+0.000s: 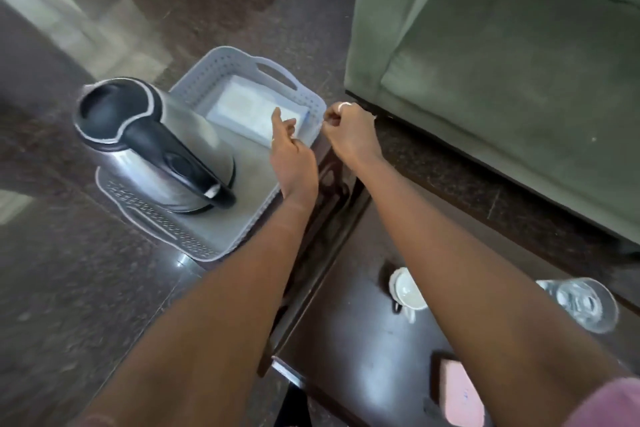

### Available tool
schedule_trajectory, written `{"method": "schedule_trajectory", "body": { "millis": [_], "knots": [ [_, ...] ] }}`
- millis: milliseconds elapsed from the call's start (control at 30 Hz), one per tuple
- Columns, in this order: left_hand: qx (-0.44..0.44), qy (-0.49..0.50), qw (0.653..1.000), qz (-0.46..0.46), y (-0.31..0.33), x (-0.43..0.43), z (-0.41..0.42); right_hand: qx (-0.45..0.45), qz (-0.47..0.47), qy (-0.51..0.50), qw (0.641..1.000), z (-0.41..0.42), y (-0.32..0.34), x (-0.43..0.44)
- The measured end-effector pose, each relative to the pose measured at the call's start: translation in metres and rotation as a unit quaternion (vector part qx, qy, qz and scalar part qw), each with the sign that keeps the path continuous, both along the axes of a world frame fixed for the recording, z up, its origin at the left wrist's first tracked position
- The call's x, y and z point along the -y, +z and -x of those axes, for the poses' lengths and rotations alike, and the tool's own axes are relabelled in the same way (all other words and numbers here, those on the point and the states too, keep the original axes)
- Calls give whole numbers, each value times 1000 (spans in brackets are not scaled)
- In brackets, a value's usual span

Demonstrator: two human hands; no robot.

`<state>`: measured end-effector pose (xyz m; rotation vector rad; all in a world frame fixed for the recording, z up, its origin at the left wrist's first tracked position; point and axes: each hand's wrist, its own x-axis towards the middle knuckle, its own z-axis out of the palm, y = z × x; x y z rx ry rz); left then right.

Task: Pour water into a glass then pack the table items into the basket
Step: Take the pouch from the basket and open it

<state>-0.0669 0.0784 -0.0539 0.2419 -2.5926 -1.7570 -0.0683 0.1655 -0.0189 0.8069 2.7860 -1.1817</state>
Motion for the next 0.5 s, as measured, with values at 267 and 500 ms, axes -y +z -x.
{"method": "schedule_trajectory", "body": {
  "millis": [267, 500],
  "knots": [
    [129, 115, 980, -104, -18, 18, 59, 94, 66, -4, 993, 68, -25, 51],
    [162, 134, 974, -83, -45, 32, 82, 168, 136, -60, 974, 93, -50, 59]
  ]
}}
